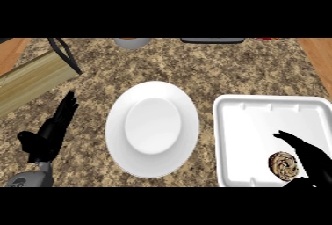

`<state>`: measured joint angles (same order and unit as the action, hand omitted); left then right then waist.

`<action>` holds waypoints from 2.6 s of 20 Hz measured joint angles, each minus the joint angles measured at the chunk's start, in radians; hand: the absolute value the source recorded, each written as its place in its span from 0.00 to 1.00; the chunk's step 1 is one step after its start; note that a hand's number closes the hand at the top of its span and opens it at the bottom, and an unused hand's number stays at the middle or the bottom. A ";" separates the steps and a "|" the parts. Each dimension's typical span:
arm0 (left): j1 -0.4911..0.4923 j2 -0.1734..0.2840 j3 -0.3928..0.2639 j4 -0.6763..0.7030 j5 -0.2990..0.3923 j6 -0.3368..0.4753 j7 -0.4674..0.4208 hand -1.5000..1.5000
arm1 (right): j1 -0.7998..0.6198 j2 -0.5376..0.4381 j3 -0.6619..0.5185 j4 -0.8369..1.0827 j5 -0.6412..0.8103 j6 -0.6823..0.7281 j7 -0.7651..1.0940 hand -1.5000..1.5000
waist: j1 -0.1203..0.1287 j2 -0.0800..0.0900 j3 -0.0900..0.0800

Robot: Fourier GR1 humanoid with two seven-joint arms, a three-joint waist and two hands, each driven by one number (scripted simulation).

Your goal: Pick the cupcake from the tray and place it in the plate

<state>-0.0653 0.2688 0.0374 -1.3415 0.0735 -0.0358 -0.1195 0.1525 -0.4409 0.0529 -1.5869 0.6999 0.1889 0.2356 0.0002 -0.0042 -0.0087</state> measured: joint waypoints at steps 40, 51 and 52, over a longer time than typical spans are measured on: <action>0.003 -0.041 0.029 -0.006 -0.048 -0.011 0.011 0.50 | 0.454 0.252 0.326 -0.781 0.487 -0.378 0.021 1.00 | -0.008 0.002 0.008; -0.012 -0.043 0.039 0.007 -0.054 -0.030 0.005 0.50 | 0.060 0.412 0.553 -0.738 0.691 -0.126 0.303 1.00 | 0.005 0.005 0.008; -0.013 -0.043 0.037 0.001 -0.052 -0.033 0.011 0.50 | 0.004 0.418 0.555 -0.695 0.680 -0.118 0.332 1.00 | 0.009 0.005 0.008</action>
<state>-0.0784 0.2254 0.0746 -1.3408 0.0212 -0.0692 -0.1083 0.1561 -0.0224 0.6079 -2.2822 1.3795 0.0708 0.5680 0.0087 0.0011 -0.0012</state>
